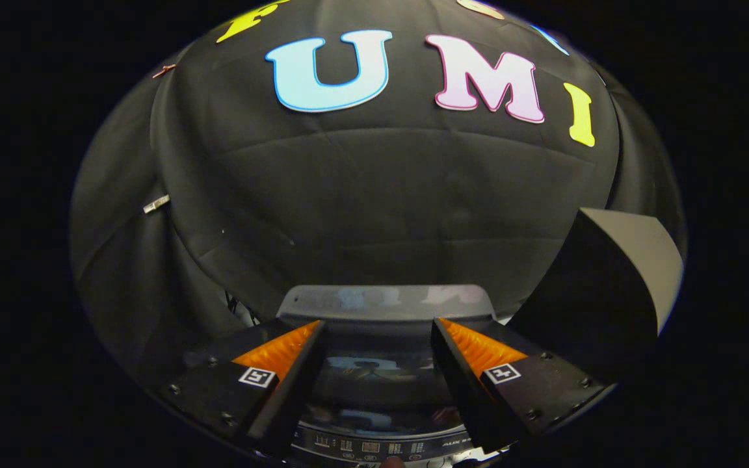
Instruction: Put the clothes into the washing machine and then close the washing machine lid.
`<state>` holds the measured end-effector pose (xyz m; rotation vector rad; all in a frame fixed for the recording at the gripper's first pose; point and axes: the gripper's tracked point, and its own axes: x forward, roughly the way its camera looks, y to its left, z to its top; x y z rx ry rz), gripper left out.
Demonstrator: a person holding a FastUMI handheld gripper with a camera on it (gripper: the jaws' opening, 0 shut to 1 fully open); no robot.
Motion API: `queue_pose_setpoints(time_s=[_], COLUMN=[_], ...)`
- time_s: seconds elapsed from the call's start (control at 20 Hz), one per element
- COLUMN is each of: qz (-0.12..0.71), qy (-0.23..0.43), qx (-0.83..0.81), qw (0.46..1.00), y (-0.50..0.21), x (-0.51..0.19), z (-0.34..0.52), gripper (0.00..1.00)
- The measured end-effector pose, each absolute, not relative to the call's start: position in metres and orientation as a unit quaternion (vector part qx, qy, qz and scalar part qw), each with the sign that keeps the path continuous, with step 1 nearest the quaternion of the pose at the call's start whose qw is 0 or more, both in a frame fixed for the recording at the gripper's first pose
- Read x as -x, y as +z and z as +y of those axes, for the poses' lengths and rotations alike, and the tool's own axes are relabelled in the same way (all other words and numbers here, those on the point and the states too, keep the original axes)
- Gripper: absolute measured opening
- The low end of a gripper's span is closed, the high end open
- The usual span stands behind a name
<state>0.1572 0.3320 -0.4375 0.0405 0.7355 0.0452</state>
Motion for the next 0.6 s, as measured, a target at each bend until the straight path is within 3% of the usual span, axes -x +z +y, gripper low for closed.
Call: queue_pose_setpoints(time_s=[0.6], qz=[0.465], qy=[0.033], qx=[0.034], qw=[0.884], y=[-0.549], x=[-0.083], z=[0.326], gripper=[1.00])
